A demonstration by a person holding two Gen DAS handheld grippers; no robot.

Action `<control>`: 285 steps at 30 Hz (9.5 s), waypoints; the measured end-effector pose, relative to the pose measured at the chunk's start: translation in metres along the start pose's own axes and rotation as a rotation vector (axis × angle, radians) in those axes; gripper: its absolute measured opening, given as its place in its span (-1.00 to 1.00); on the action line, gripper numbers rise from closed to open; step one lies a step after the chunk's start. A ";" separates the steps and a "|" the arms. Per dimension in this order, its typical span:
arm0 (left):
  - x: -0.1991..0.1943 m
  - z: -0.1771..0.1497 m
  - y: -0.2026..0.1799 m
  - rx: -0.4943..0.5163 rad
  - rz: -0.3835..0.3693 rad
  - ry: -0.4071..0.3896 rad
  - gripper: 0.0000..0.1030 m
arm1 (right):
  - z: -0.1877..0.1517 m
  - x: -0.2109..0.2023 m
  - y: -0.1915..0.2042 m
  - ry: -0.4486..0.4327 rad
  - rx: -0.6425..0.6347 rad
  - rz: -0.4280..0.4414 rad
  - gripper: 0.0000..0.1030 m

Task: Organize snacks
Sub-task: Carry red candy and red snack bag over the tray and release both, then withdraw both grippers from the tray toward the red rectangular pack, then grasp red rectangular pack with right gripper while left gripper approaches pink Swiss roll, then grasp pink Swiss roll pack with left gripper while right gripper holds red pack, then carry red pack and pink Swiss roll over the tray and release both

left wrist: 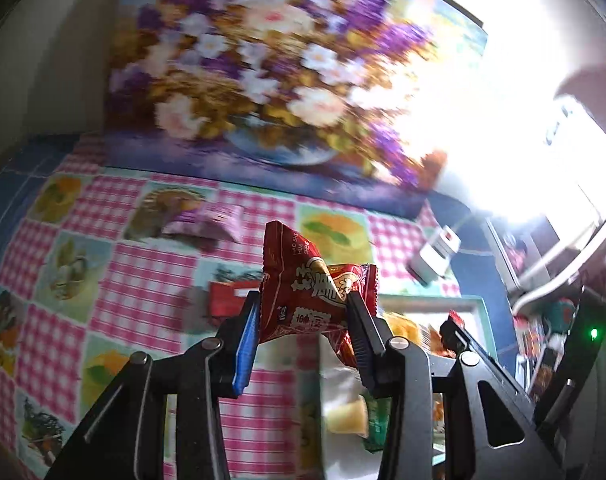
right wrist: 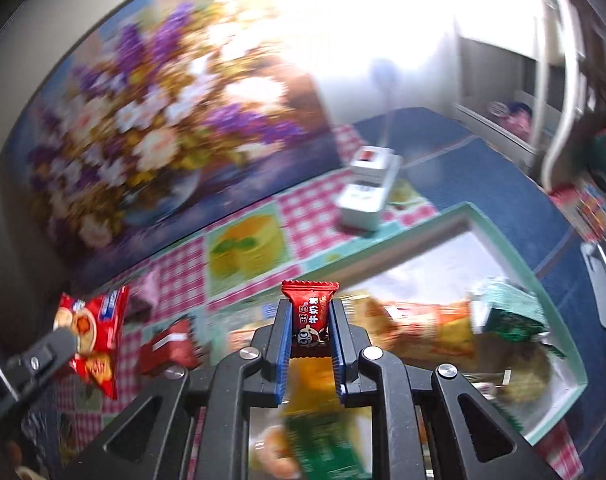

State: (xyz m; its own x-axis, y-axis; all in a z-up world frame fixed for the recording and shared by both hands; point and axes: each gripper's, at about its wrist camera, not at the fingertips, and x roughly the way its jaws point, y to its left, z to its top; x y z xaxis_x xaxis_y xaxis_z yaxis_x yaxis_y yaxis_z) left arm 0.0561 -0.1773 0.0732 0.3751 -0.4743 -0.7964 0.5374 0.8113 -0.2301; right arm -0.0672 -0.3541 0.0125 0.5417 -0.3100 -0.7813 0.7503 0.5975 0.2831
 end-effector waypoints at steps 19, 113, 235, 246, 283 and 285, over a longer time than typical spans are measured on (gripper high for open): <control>0.067 -0.034 -0.075 0.161 -0.037 0.132 -0.15 | 0.006 0.030 -0.059 -0.003 0.060 -0.112 -0.63; 0.012 -0.021 0.181 -0.399 0.569 0.068 0.88 | -0.056 0.002 0.121 -0.010 -0.373 0.072 1.00; 0.140 0.047 0.160 -0.074 0.155 0.016 0.34 | -0.006 0.097 0.148 -0.080 -0.267 0.068 0.31; 0.060 0.025 0.132 -0.135 0.202 -0.037 0.34 | -0.008 0.020 0.154 -0.115 -0.282 0.098 0.31; -0.005 -0.099 -0.022 -0.011 0.087 -0.056 0.34 | -0.049 -0.058 -0.044 -0.086 0.091 -0.078 0.31; 0.004 -0.103 -0.034 0.031 0.074 -0.029 0.34 | -0.048 -0.054 -0.057 -0.073 0.128 -0.094 0.31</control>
State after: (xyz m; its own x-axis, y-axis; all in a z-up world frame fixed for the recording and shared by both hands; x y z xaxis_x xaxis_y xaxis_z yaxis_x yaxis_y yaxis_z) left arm -0.0386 -0.1719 0.0208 0.4357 -0.4237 -0.7942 0.5302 0.8338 -0.1539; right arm -0.1573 -0.3353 0.0119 0.4893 -0.4162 -0.7664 0.8386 0.4658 0.2824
